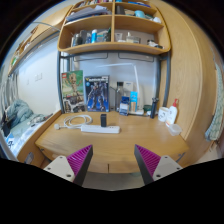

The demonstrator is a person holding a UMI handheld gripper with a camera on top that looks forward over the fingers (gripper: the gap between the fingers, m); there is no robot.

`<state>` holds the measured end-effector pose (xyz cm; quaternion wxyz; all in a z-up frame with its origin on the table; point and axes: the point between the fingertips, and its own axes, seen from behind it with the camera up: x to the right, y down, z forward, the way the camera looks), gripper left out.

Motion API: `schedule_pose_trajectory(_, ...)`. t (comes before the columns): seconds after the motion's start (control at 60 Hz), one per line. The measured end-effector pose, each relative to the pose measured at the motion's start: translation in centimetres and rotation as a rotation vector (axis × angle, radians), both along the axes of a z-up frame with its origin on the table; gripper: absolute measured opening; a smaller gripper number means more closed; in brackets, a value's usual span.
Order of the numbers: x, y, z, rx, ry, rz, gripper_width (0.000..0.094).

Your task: Unplug charger

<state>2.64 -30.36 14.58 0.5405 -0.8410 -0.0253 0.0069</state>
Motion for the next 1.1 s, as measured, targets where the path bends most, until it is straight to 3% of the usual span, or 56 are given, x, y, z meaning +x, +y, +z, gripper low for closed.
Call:
schedule_pose_trajectory(0.117, -1.4, 1.8, -2.4, -0.054, 0.012, 0.024, 0.0847)
schedule_pose_trajectory(0.333, -5.4, 12.2, -7.5, -0.102, 0.034, 0.075, 0.0849)
schedule_pose_trajectory(0.55, -7.0, 23.6, -9.7, -0.097, 0.049, 0.083, 0.0818)
schedule_pose_trajectory(0.7, -7.4, 29.5, -9.9, -0.041, 0.044, 0.102, 0.0640)
schedule_pose_trajectory(0.75, -7.4, 30.7, -10.4, -0.044, 0.041, 0.101, 0.0522)
schedule_pose_trajectory(0.8, -7.0, 31.6, -10.8, -0.048, 0.016, 0.090, 0.0326)
schedule_pose_trajectory(0.833, -7.2, 32.0, -10.7, -0.036, 0.015, 0.091, 0.0246)
schedule_pose_trajectory(0.883, -7.2, 32.1, -10.9, -0.047, 0.023, 0.082, 0.0208)
schedule_pose_trajectory(0.9, -7.1, 32.2, -10.8, -0.047, 0.023, 0.074, 0.0269)
schedule_pose_trajectory(0.917, -7.0, 32.2, -10.8, -0.048, 0.019, 0.067, 0.0172)
schedule_pose_trajectory(1.1, -6.9, 32.2, -11.0, -0.071, 0.015, 0.020, 0.0123)
